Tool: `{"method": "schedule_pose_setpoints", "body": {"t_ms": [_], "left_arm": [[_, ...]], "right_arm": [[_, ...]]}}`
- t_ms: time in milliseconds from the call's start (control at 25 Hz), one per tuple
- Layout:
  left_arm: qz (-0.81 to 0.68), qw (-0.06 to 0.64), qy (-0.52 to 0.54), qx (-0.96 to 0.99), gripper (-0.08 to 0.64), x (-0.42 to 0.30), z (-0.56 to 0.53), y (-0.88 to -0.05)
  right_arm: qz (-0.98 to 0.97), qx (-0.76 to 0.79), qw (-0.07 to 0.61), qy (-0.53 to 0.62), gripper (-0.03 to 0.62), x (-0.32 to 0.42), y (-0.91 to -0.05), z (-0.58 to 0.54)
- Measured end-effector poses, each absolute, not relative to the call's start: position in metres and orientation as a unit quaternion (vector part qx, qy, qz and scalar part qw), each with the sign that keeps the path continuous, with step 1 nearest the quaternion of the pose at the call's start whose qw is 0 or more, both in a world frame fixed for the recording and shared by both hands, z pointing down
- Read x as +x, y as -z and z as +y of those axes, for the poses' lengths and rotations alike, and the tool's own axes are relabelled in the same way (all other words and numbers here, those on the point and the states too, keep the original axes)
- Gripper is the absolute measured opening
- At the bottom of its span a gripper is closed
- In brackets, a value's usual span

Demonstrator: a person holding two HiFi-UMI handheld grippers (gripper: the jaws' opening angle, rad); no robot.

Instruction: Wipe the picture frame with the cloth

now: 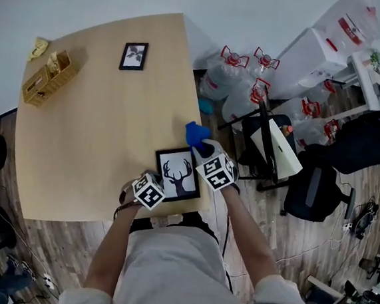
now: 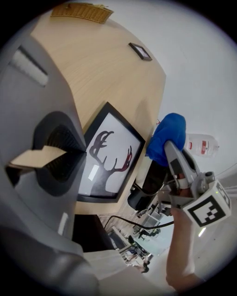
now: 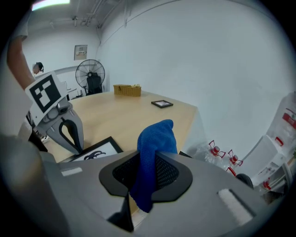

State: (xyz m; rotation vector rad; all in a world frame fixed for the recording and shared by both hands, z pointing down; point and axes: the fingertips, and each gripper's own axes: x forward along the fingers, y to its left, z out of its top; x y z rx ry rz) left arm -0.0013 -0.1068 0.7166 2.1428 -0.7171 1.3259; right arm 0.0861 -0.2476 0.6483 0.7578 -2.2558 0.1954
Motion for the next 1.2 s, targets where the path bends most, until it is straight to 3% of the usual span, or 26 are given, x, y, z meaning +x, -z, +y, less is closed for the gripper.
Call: {"method": "schedule_pose_setpoints", "body": {"t_ms": [480, 1200], "left_arm": [[-0.259, 0.252, -0.489, 0.794, 0.054, -0.004, -0.109, -0.716], [-0.252, 0.259, -0.48, 0.799, 0.054, -0.004, -0.108, -0.716]], "right_arm": [[-0.863, 0.262, 0.411, -0.134, 0.06, 0.061, -0.699, -0.235], [-0.859, 0.284, 0.396, -0.158, 0.06, 0.06, -0.7, -0.215]]}}
